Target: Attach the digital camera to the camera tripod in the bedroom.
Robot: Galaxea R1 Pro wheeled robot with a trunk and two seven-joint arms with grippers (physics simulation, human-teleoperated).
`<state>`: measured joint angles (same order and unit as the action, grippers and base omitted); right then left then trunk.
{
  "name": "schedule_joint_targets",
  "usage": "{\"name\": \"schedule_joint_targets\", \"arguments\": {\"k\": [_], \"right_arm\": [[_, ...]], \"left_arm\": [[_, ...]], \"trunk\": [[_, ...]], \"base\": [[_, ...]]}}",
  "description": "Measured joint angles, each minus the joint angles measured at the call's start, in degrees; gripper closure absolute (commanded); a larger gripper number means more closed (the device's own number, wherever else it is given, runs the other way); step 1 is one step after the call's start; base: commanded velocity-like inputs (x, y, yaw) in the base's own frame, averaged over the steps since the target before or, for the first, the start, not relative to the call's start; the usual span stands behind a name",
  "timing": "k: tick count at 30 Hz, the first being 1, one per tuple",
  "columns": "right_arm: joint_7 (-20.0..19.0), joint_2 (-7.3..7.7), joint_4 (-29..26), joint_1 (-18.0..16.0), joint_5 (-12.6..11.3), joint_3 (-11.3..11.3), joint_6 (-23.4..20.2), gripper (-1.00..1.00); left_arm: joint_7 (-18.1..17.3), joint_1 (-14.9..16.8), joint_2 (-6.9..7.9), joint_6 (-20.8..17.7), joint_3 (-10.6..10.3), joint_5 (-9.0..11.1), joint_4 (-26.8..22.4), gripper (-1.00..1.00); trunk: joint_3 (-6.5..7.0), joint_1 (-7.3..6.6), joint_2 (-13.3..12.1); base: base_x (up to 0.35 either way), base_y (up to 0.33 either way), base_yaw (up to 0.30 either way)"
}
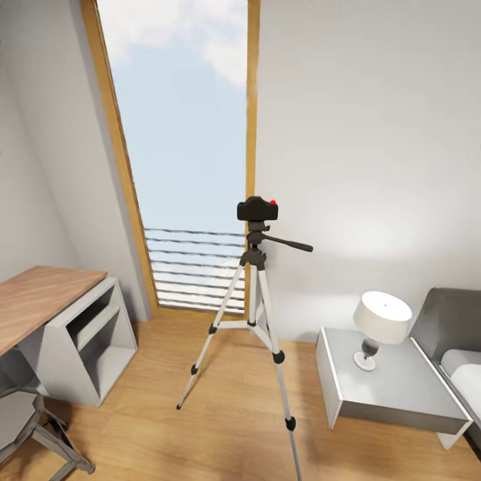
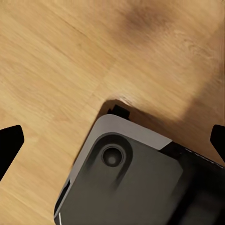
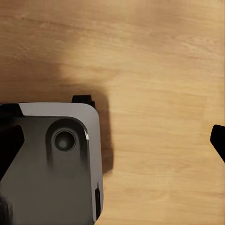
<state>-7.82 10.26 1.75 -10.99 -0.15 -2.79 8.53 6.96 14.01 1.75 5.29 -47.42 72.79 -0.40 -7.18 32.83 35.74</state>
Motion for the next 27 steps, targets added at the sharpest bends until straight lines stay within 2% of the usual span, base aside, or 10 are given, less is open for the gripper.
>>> {"name": "schedule_joint_targets", "arguments": {"k": [8, 15, 27], "right_arm": [[0.0, 0.01, 0.0, 0.0, 0.0, 0.0, 0.1, -1.00], [0.0, -0.62, 0.0, 0.0, 0.0, 0.0, 0.0, -1.00], [0.0, -1.23, 0.1, 0.0, 0.1, 0.0, -0.2, -1.00]], "left_arm": [[-0.5, -0.2, -0.11, -0.8, 0.2, 0.6, 0.3, -1.00], [-1.0, -2.9, 0.10, -1.3, 0.2, 0.2, 0.3, -1.00], [-1.0, -3.1, 0.26, -0.8, 0.2, 0.6, 0.4, -1.00]], "trunk": [[0.74, 0.00, 0.0], [1.39, 0.00, 0.0], [2.51, 0.00, 0.0]], "base": [[0.000, 0.000, 0.000], [0.000, 0.000, 0.000], [0.000, 0.000, 0.000]]}}
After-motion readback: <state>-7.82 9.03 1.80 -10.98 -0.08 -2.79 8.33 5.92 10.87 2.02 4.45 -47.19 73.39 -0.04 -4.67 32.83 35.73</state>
